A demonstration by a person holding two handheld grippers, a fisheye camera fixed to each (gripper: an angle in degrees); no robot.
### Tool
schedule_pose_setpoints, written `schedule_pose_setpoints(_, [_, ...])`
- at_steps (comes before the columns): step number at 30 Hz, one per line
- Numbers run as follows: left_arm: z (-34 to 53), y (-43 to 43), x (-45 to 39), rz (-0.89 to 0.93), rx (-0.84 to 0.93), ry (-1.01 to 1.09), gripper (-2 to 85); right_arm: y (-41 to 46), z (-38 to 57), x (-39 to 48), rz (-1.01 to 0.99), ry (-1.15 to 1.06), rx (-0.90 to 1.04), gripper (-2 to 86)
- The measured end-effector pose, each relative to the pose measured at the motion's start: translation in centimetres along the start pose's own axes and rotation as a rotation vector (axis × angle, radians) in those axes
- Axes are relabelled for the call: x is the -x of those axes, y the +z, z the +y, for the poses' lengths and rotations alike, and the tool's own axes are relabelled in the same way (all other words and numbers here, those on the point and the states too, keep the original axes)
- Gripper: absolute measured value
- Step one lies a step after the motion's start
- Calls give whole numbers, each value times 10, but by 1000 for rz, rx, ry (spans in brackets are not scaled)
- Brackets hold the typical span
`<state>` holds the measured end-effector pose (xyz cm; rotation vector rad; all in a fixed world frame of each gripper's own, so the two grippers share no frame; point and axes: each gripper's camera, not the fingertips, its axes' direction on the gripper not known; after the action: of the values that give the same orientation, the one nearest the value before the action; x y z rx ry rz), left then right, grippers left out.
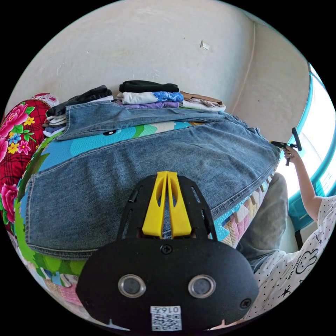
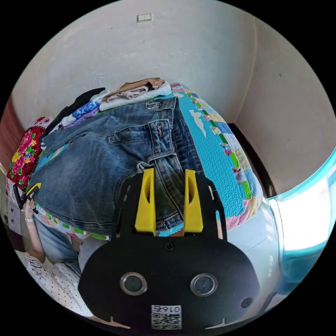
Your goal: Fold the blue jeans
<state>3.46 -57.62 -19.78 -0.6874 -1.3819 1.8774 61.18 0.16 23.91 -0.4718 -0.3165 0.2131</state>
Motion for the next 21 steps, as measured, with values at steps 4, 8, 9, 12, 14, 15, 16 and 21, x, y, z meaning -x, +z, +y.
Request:
schedule_pose_setpoints(4, [-1, 1, 2, 0, -4, 0, -10, -5, -8, 32, 100, -126, -6, 44])
schedule_pose_setpoints(8, [0, -3, 4, 12, -6, 8, -10, -22, -20, 59, 241, -165, -84, 28])
schedule_pose_setpoints(9, [0, -5, 4, 28, -1, 13, -10, -29, -24, 66, 273, -168, -105, 26])
schedule_pose_setpoints(12, [4, -21, 7, 140, -84, 41, -10, -37, -32, 84, 354, -193, -157, 24])
schedule_pose_setpoints(14, [6, -23, 16, 212, -118, 18, -10, -21, -38, 92, 405, -222, -78, 27])
schedule_pose_setpoints(15, [6, -21, 18, 229, -108, 16, -10, -3, -44, 91, 405, -220, 13, 31])
schedule_pose_setpoints(16, [6, -16, 20, 248, -80, 18, -10, 13, -50, 88, 371, -192, 73, 37])
schedule_pose_setpoints(21, [6, -1, 20, 161, 4, 11, -10, 8, -65, 94, 364, 21, 53, 80])
